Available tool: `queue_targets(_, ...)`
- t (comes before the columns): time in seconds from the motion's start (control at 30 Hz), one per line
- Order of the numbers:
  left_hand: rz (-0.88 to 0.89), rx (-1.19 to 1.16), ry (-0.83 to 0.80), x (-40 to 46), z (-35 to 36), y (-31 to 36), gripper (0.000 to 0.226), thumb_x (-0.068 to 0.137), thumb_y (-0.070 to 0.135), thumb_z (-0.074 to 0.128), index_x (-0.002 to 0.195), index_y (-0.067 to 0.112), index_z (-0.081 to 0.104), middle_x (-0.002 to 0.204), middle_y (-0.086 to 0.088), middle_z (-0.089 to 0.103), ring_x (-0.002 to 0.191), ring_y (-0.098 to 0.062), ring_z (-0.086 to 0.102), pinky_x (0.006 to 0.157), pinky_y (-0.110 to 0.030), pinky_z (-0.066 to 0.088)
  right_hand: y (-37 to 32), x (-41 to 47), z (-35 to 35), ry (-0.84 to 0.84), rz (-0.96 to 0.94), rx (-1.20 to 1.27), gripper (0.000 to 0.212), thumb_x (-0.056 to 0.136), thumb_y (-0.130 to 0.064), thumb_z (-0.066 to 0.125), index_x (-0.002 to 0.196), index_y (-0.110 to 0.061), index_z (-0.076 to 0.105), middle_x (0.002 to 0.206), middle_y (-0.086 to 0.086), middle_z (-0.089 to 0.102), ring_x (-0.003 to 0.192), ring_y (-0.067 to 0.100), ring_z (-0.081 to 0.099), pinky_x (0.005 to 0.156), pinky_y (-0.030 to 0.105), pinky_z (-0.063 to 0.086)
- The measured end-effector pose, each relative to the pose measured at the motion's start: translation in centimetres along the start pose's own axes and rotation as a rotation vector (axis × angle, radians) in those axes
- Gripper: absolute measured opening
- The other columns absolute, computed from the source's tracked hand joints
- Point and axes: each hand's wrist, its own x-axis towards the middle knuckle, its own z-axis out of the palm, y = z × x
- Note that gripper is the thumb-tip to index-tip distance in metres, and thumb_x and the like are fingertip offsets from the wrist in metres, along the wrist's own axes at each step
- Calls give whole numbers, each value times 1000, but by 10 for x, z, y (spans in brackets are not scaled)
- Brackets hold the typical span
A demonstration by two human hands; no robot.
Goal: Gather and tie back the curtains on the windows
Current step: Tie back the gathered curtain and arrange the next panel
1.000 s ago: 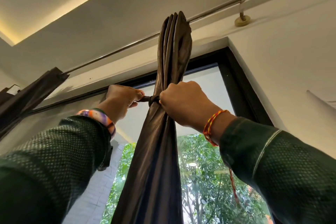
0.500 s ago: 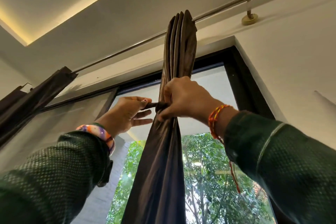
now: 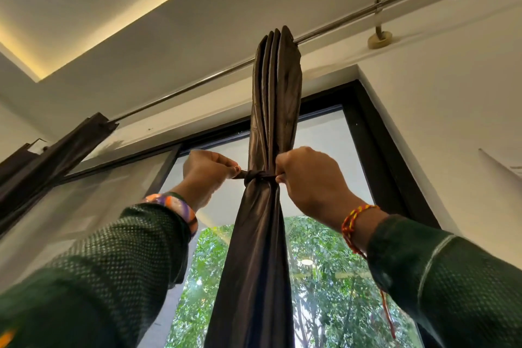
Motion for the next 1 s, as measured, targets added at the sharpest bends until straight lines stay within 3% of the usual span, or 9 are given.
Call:
queue_targets(0.1,5,53,142,-5,7,-11,12,76,10,74,66,16,69,76,-4,67,69,-13,57,59,-21,46,6,-8,7,24,29,46,21,97,-19,48,106,-13,65,105,9,67,100,27,61,84,32,45)
queue_targets(0.23,56,217,261,-11,18,-20,19,78,12,70,63,22,67,82,2,68,86,-20,58,88,-39,48,7,-14,22,4,62,71,18,96,-14,48,104,-12,64,105,9,67,101,29,60,82,32,44)
queue_targets(0.33,76,283,144,-13,23,-25,8,85,14,63,89,18,68,101,-6,67,92,-23,59,84,-37,51,9,-13,36,-36,249,328,15,93,-20,53,99,-13,65,102,8,68,99,28,62,82,33,49)
queue_targets(0.47,-19,331,13,-22,23,-30,47,83,40,62,119,13,50,122,-16,51,111,-36,50,93,-48,47,5,-20,44,-183,486,721,37,93,-32,53,123,-12,48,114,8,59,109,27,57,91,37,48)
queue_targets(0.53,-43,377,12,-30,20,-29,57,84,45,59,127,12,42,131,-17,41,122,-37,40,99,-47,41,-3,-28,44,-264,560,840,42,94,-37,48,128,-13,41,112,6,53,108,26,56,86,40,52)
queue_targets(0.6,-69,325,-34,-38,18,-27,64,82,51,58,129,13,39,132,-17,42,121,-37,41,99,-50,41,-8,-33,44,-320,639,941,47,95,-41,46,133,-15,34,122,6,51,107,25,56,70,36,54)
queue_targets(0.7,-93,271,-74,-49,11,-23,72,79,54,60,132,12,33,133,-16,42,120,-36,44,98,-52,43,-17,-36,43,-394,722,996,58,94,-45,44,140,-14,26,138,9,45,113,28,55,64,33,52)
queue_targets(0.87,-28,364,-146,-67,-9,-7,64,82,47,61,133,14,39,136,-13,42,123,-33,44,99,-39,41,-27,-30,24,-371,790,995,51,94,-45,44,132,-12,37,130,11,50,109,31,57,74,43,55)
queue_targets(1.0,7,523,-200,-79,-33,8,67,81,44,64,132,9,40,133,-15,42,120,-33,46,99,-46,44,-37,-28,1,-436,822,905,46,93,-36,51,128,-9,40,129,10,48,111,32,54,76,43,52)
